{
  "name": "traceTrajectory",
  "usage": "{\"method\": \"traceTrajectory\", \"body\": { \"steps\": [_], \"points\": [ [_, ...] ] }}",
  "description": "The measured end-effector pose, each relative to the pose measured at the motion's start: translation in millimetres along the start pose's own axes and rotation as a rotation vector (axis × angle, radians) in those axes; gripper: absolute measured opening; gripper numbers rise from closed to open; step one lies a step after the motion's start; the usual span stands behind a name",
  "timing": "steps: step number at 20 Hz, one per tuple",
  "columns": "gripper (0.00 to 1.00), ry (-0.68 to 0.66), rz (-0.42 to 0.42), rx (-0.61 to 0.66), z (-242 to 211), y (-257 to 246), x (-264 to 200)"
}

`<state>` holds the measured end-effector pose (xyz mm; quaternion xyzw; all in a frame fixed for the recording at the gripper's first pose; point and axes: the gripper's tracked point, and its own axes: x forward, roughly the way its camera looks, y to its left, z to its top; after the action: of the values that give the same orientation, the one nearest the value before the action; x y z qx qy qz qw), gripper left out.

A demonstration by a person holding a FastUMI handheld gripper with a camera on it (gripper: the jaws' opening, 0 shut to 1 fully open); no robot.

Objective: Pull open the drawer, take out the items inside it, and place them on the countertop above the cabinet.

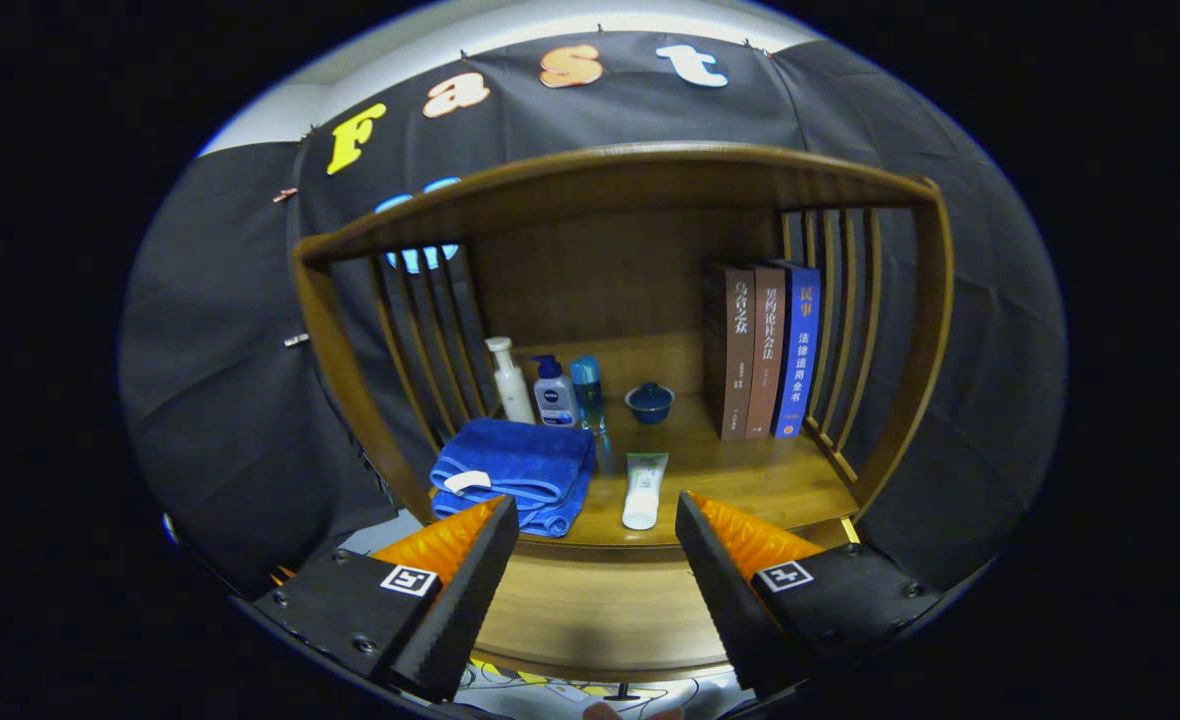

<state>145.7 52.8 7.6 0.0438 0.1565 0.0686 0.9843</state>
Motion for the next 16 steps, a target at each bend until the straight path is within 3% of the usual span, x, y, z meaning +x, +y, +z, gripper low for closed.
{"method": "traceTrajectory", "body": {
  "steps": [8,16],
  "points": [
    [1.0,-0.237,-0.058,-0.11,-40,-2,-84],
    [1.0,-0.404,-0.095,-0.117,-112,-15,-111]
  ]
}}
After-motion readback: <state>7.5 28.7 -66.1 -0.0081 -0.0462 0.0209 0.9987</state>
